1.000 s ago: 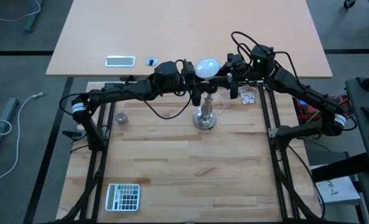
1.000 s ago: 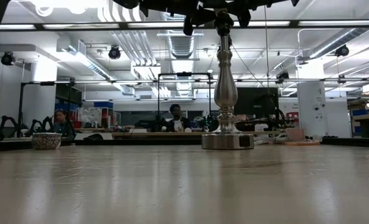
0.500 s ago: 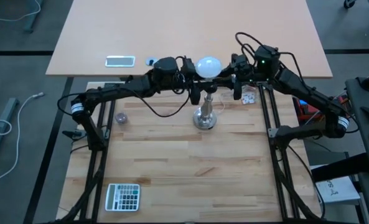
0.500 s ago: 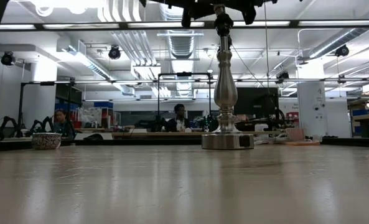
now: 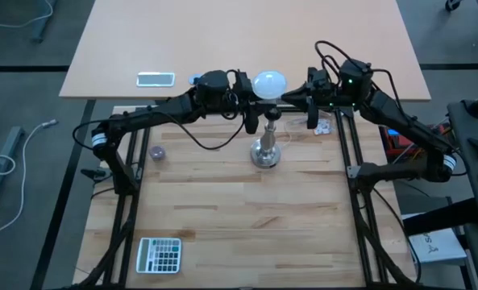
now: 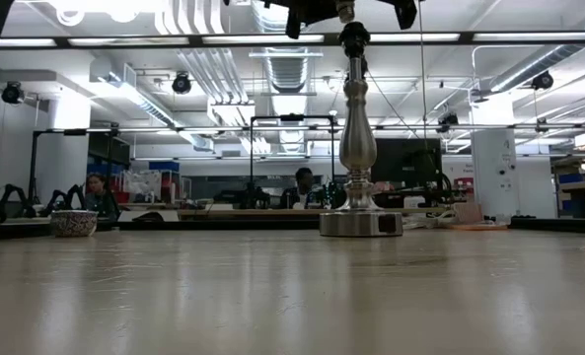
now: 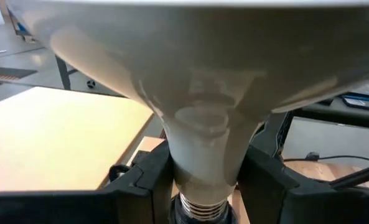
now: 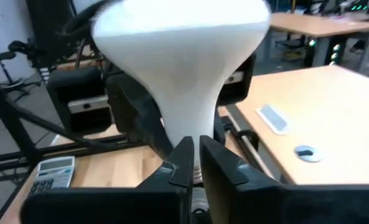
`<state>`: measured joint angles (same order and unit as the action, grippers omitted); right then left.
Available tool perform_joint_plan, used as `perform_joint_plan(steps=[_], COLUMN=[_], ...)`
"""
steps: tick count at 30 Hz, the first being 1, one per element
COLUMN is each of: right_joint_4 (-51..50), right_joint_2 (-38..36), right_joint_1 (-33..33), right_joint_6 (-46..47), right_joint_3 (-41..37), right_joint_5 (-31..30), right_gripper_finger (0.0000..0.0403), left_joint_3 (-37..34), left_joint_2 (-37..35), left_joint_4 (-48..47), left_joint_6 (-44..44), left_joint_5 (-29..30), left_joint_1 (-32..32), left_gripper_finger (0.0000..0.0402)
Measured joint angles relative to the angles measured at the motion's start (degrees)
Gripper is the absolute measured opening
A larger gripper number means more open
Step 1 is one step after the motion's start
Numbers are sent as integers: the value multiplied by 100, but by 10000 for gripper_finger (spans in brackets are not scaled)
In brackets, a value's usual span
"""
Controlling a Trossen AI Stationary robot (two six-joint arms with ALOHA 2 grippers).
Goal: Screw lightbulb
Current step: Insert the light bulb into the lamp
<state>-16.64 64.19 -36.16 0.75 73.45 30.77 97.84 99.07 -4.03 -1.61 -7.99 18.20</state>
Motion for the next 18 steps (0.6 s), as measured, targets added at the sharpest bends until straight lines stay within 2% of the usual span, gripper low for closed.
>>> perform_joint_plan(steps=[8, 16, 18], right_joint_4=[-186, -290, -196], right_joint_2=[-231, -335, -375], right_joint_1=[0, 0, 1], right_joint_6=[-41, 18, 90], right_joint_3=[2, 2, 2], right_joint_5=[-658, -709, -935], right_gripper_finger=[2, 2, 2], left_joint_3=[-24, -8, 7], left_joint_2=[307, 312, 312], left_joint_4=[246, -56, -81], left_joint_6=[-177, -322, -278], left_joint_5=[-245, -158, -159], left_joint_1=[5, 0, 0], left_gripper_finger=[137, 141, 141])
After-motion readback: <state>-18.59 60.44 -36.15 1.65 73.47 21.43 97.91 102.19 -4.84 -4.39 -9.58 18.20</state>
